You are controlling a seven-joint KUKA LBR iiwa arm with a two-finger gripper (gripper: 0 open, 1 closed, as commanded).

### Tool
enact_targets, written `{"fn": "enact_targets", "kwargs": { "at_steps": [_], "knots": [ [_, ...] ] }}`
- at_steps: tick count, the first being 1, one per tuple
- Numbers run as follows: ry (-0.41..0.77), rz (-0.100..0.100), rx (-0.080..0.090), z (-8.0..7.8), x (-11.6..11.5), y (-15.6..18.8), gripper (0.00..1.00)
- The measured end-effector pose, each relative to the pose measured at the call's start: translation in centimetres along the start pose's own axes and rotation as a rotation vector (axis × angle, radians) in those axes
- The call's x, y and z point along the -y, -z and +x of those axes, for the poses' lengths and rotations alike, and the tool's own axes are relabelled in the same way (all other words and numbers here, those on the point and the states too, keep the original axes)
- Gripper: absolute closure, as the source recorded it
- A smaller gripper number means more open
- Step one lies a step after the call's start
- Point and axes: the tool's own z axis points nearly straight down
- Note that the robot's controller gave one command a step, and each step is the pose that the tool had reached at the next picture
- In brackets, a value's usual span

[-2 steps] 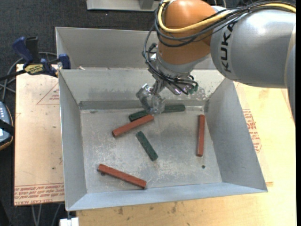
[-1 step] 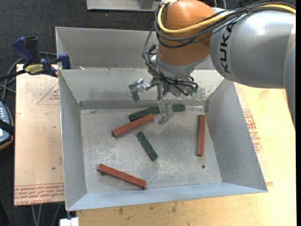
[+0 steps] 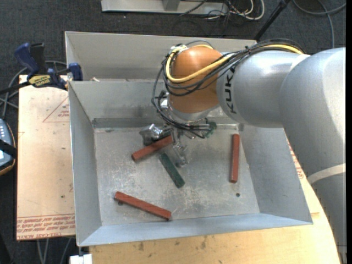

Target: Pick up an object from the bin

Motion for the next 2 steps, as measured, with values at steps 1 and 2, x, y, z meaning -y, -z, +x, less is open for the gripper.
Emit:
{"fn": "enact_targets", "kwargs": {
  "at_steps": [1, 2],
  "knots": [
    [-0.001, 0.005, 0.007, -0.2, 0.2, 0.6, 1.00],
    [0.339, 0.012, 0.008, 2.3, 0.3, 14.6, 1.00]
  ]
}}
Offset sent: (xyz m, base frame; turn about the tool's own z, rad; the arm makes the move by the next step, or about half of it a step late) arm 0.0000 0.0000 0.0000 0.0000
